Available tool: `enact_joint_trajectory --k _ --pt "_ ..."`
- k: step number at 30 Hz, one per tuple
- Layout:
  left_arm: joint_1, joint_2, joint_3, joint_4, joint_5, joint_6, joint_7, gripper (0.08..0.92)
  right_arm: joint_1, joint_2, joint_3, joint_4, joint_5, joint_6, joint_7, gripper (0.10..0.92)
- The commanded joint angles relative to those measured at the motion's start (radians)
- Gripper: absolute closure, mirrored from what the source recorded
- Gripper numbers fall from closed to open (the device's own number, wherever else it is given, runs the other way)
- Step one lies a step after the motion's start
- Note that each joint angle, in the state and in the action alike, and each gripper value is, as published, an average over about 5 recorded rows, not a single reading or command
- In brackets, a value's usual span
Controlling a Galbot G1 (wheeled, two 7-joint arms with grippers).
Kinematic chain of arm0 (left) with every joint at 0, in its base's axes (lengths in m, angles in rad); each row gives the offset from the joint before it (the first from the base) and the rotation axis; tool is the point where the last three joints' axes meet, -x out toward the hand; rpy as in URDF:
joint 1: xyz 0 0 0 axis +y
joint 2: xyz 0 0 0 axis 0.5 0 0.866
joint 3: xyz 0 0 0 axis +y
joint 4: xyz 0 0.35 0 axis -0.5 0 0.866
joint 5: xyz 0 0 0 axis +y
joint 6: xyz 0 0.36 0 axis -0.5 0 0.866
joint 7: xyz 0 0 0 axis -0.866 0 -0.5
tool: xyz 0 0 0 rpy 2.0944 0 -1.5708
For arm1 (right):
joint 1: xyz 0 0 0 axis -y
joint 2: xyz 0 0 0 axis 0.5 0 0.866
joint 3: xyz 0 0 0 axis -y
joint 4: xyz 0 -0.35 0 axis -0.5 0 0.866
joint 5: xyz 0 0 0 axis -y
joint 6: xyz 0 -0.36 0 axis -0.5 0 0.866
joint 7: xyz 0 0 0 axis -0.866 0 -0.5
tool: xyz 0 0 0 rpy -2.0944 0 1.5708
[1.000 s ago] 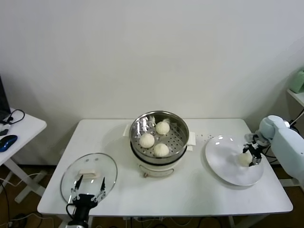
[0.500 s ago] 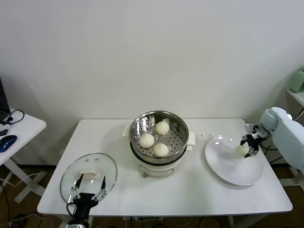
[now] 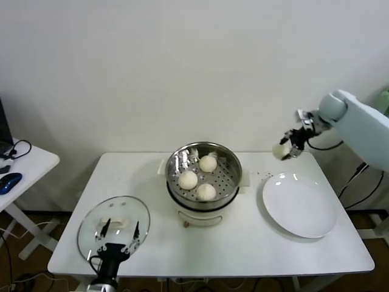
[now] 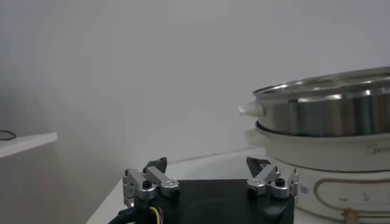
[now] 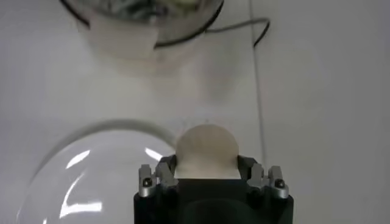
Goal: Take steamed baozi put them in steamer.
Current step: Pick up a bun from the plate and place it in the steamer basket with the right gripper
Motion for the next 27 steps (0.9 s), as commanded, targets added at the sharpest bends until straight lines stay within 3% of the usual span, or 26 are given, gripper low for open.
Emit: enact_joint_trajectory --k 1,10,27 --pt "-0.014 0.002 0.037 -0.013 0.017 0.002 0.004 0.177 0.319 0.151 -0.463 0.12 0.581 -0.135 0.073 0.364" --pt "-0.016 0.003 0.067 -0.02 0.018 -0.005 0.009 0.177 0.315 0.249 -0.584 0.195 0.692 -0.175 0.106 0.356" --pt "-0.023 0.019 0.059 -0.007 -0.01 -0.012 0.012 0.177 0.186 0.323 -0.639 0.176 0.676 -0.192 0.138 0.357"
